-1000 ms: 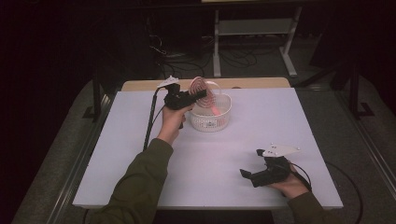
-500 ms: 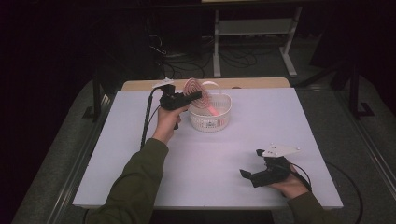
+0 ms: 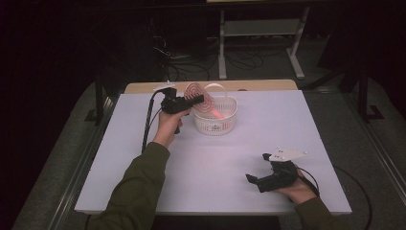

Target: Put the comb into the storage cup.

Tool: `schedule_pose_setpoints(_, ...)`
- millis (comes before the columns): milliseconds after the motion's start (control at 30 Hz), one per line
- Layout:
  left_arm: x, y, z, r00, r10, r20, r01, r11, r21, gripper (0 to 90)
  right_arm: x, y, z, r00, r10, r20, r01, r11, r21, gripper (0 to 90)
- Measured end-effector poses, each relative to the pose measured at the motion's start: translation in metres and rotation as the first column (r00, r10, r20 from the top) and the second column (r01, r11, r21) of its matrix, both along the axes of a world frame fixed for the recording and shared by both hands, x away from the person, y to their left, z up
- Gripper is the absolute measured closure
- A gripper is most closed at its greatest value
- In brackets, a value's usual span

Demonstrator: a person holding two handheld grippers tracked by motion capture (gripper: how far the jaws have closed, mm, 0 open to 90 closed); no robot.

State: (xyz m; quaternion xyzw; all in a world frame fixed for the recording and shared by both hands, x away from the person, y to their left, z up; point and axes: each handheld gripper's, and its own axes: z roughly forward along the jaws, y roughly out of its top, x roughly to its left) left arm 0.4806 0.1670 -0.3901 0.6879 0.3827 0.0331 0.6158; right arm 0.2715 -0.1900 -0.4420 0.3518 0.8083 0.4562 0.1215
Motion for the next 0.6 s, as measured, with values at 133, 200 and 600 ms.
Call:
schedule_pose_setpoints(133,0.0004,0.0031,-0.0027,0.9999,0.009,-0.007,-0.009,1.0,0.002,60.2,0.0001,0.0001,-0.0002,1.0,0.0,-0.002,0.0,1.0,0.0,0.0)
schedule_pose_setpoints(200,0.0006,0.0041,-0.0031,0.9999,0.011,-0.009,-0.011,0.9999,-0.003,59.9,0.0001,0.0002,-0.0002,1.0,0.0,-0.002,0.0,1.0,-0.001,0.0)
schedule_pose_setpoints(600,-0.0027,0.0035,-0.0008,0.9988,0.025,0.043,-0.028,0.9969,0.074,48.4,0.0003,0.0001,-0.0004,1.0,0.001,-0.001,-0.001,1.0,-0.003,0.0)
